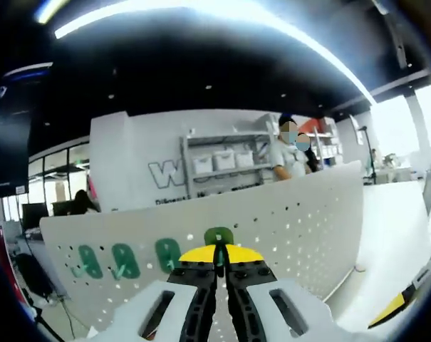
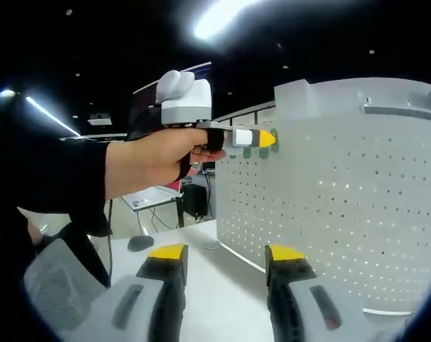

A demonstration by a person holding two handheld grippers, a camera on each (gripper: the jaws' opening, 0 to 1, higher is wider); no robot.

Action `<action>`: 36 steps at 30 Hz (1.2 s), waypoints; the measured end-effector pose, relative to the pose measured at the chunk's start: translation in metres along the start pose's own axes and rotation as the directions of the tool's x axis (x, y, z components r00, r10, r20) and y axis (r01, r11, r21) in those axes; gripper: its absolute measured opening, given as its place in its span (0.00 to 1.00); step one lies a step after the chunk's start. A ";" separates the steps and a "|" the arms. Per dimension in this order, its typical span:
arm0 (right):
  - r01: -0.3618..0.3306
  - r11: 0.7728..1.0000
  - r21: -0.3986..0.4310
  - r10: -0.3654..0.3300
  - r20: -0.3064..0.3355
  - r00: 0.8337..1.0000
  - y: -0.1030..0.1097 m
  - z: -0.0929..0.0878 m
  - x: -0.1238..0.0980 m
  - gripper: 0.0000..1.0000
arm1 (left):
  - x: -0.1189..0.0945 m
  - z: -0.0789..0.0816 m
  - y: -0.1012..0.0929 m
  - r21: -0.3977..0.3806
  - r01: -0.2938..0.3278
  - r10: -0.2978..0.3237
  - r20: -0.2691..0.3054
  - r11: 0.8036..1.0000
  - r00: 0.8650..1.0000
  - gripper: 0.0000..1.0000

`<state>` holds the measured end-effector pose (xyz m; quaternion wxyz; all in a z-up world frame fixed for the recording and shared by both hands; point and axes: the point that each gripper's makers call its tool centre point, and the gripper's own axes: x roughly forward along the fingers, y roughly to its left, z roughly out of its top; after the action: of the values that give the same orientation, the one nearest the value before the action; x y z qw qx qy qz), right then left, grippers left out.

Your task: Insert the hook assembly into the mounting plate slot until the hook locks in place.

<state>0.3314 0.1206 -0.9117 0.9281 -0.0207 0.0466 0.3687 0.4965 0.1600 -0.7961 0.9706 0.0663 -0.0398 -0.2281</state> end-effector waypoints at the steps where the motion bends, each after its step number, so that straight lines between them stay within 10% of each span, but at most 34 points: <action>1: -0.001 1.000 0.000 0.001 -0.001 1.000 0.000 0.000 0.000 0.41 | 0.001 0.000 0.000 -0.002 -0.001 0.001 -0.002 1.000 1.000 0.03; 36: -0.020 1.000 0.024 0.020 -0.026 0.999 0.001 -0.008 0.002 0.40 | 0.026 -0.009 0.003 -0.029 -0.031 0.031 -0.004 0.999 0.999 0.03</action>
<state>0.3311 0.1220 -0.9198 0.9239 -0.0141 0.0632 0.3771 0.5221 0.1523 -0.8034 0.9750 0.0520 -0.0356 -0.2133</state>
